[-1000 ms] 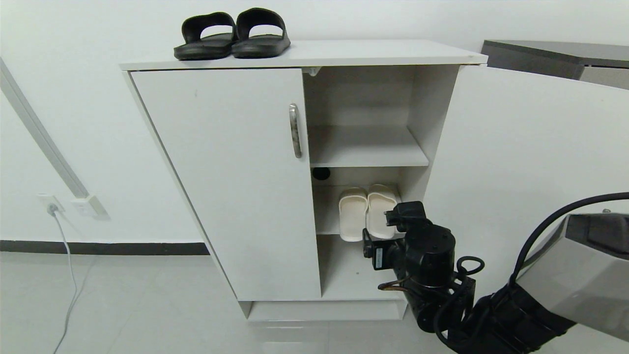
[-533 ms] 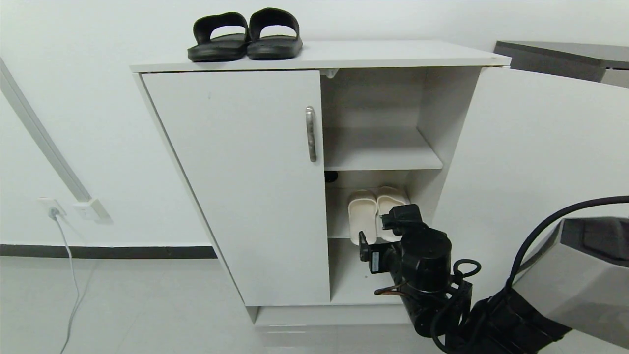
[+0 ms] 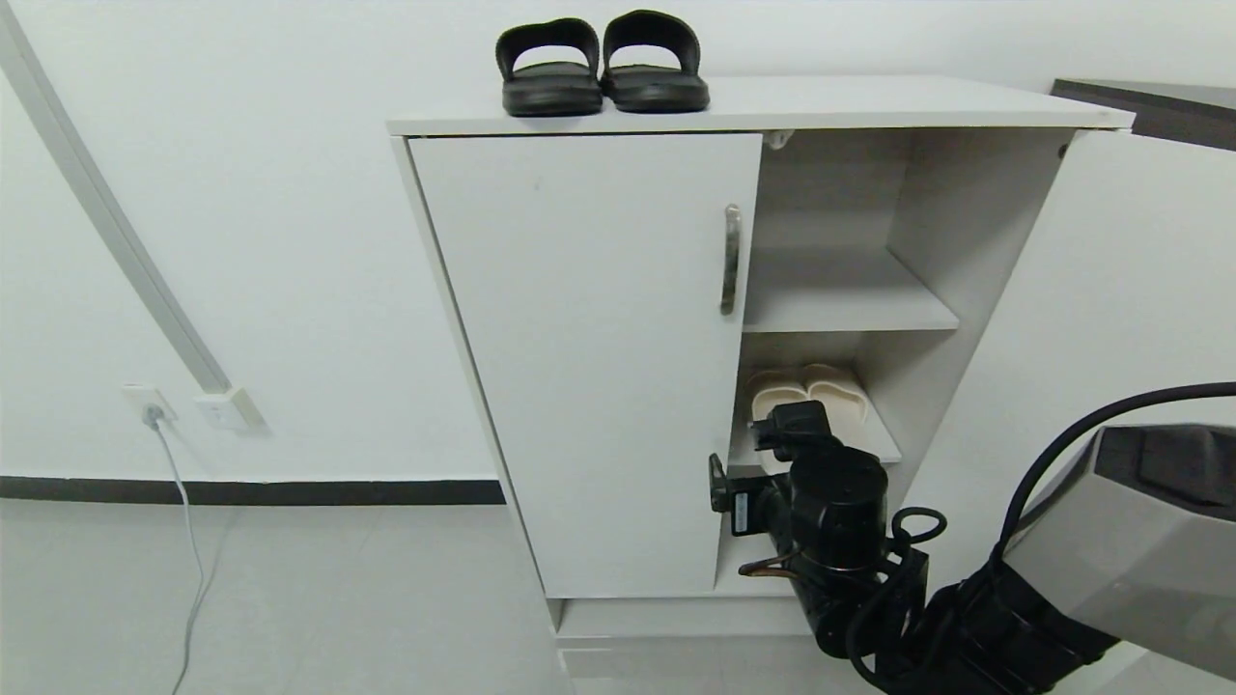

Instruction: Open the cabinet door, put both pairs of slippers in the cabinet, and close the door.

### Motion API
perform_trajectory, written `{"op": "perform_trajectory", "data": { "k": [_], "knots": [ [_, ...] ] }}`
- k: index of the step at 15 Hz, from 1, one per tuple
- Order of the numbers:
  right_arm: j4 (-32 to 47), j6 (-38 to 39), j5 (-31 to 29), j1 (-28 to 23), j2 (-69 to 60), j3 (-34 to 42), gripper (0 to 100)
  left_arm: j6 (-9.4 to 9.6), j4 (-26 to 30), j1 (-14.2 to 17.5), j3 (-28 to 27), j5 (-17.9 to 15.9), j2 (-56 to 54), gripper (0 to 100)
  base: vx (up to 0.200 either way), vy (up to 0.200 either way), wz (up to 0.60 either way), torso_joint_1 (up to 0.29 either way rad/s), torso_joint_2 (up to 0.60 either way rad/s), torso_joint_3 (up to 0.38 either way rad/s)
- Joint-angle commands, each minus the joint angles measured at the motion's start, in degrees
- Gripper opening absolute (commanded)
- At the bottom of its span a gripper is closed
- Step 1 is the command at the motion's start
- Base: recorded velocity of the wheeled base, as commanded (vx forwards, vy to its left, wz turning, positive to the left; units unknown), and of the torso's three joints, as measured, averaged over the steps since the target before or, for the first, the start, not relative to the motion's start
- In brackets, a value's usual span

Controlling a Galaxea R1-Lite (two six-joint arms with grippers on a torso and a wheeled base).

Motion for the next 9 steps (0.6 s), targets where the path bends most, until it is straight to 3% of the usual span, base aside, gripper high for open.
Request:
{"op": "perform_trajectory", "data": {
  "k": [1, 9],
  "knots": [
    [-0.02, 0.02, 0.02, -0.02, 0.15, -0.03, 100, -0.02, -0.01, 0.01, 0.01, -0.02, 0.01, 0, 0.0, 0.2, 0.0, 0.007, 0.0, 0.002],
    [-0.11, -0.07, 0.02, 0.07, 0.33, 0.5, 100, -0.11, -0.01, 0.01, 0.01, 0.07, 0.01, 0, 0.0, 0.2, 0.0, 0.003, 0.0, 0.002]
  ]
}}
